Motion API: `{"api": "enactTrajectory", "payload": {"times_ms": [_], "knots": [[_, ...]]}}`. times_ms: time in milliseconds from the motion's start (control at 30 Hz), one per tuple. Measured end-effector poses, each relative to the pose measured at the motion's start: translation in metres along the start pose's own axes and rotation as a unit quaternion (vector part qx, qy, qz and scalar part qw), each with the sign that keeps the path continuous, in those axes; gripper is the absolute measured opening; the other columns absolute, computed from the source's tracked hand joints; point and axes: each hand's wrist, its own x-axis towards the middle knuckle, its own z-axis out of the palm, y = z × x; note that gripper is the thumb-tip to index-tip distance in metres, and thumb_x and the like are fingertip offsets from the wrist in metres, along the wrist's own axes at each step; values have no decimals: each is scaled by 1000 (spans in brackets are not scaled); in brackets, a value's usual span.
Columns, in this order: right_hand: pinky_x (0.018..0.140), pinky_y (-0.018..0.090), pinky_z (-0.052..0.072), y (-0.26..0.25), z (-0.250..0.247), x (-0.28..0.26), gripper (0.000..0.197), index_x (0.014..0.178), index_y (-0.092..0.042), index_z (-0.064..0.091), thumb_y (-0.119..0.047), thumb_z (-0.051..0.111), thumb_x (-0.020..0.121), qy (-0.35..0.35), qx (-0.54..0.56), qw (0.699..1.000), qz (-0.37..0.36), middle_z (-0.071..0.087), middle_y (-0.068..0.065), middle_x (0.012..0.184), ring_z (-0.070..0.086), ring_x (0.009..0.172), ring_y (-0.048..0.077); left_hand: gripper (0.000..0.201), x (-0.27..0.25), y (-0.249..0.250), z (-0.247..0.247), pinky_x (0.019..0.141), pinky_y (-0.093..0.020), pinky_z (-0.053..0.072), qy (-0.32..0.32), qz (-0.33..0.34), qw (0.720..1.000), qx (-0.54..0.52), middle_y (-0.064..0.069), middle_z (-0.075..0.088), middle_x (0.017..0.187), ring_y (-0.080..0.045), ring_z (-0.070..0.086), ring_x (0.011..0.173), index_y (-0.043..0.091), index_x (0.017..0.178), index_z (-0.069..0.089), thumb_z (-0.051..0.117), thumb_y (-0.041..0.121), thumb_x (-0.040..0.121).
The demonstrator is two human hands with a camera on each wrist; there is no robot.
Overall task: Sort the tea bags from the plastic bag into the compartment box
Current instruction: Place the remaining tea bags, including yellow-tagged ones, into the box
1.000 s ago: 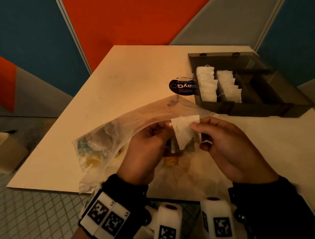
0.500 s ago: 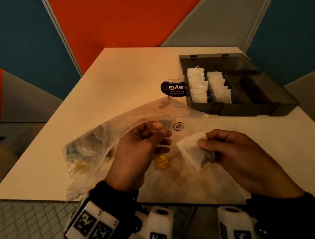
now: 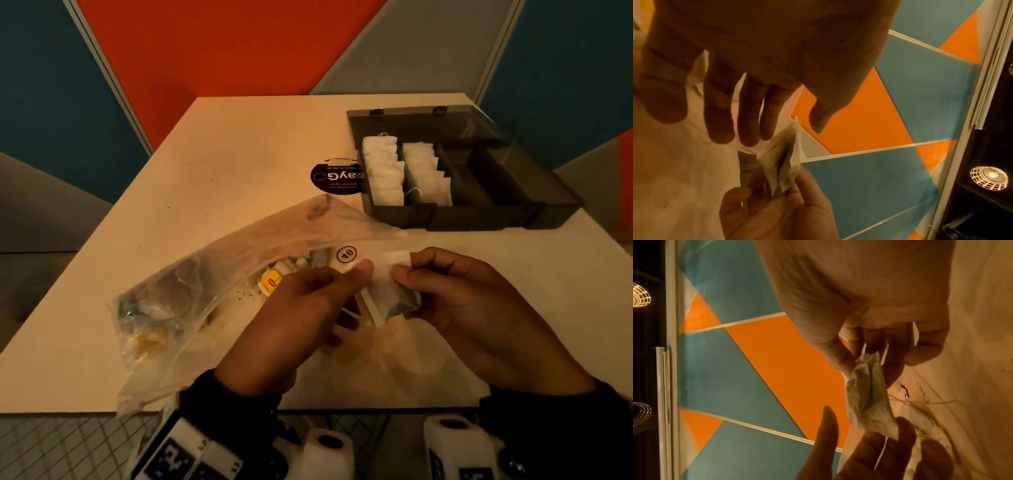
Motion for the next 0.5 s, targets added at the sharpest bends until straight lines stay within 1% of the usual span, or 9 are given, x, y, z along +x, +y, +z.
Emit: {"api": "enactTrajectory", "payload": {"times_ms": [67, 167, 233, 267, 300, 367, 400, 433, 500], "knots": [[93, 55, 51, 1, 1, 1, 14, 69, -26, 74, -15, 69, 77, 3, 8, 1000, 9, 73, 1, 91, 67, 100, 30, 29, 1, -3, 2, 70, -34, 52, 8, 32, 999, -1, -7, 74, 86, -15, 68, 72, 9, 92, 73, 67, 37, 86], [92, 54, 53, 2, 4, 1, 17, 71, -26, 74, -12, 69, 80, 12, 3, 1000, 14, 74, 0, 94, 67, 100, 28, 20, 4, -6, 0, 67, -34, 51, 39, 74, 996, -11, -19, 71, 86, -18, 65, 70, -1, 87, 70, 68, 20, 86], [85, 47, 56, 1, 6, -1, 15, 78, -26, 74, -13, 70, 82, 22, -40, 999, 7, 74, -6, 90, 68, 96, 22, 16, 5, -6, -2, 65, -36, 50, 49, 97, 994, -4, -21, 70, 83, -21, 64, 70, 1, 81, 70, 69, 16, 85], [80, 41, 58, -1, 6, -2, 14, 84, -28, 73, -14, 71, 82, 33, -80, 996, -3, 74, -9, 88, 68, 94, 17, 15, 5, -7, -2, 64, -36, 50, 51, 111, 993, 6, -20, 70, 82, -22, 63, 70, 3, 79, 70, 70, 17, 85], [75, 35, 57, -4, 4, -3, 18, 91, -30, 71, -16, 73, 80, 48, -123, 991, -22, 74, -11, 89, 68, 91, 12, 14, 5, -7, -3, 64, -35, 50, 54, 125, 990, 19, -18, 70, 79, -20, 62, 69, 5, 78, 71, 70, 17, 85], [70, 24, 52, -14, 0, -7, 29, 99, -34, 66, -18, 77, 77, 78, -210, 971, -88, 71, -14, 92, 66, 87, 2, 14, 2, -8, -3, 62, -30, 50, 59, 158, 983, 65, -9, 70, 74, -13, 62, 65, 8, 77, 72, 71, 20, 84], [69, 20, 49, -20, -2, -8, 33, 102, -37, 64, -21, 78, 76, 80, -258, 955, -124, 69, -16, 94, 64, 86, -3, 13, 0, -8, -3, 61, -25, 49, 60, 174, 978, 95, -6, 69, 74, -9, 62, 65, 11, 77, 72, 71, 21, 84], [68, 18, 46, -26, -4, -10, 36, 104, -40, 62, -24, 78, 75, 65, -313, 936, -149, 66, -19, 97, 61, 87, -6, 11, -1, -7, -2, 61, -21, 48, 60, 186, 973, 123, -2, 69, 74, -7, 63, 66, 15, 76, 73, 71, 23, 84], [67, 16, 42, -38, -4, -12, 39, 107, -47, 60, -33, 78, 75, 10, -424, 892, -155, 60, -26, 100, 56, 89, -9, 10, -3, -6, 0, 57, -17, 48, 61, 198, 966, 156, 6, 68, 79, -4, 63, 68, 25, 74, 73, 72, 25, 83]]}}
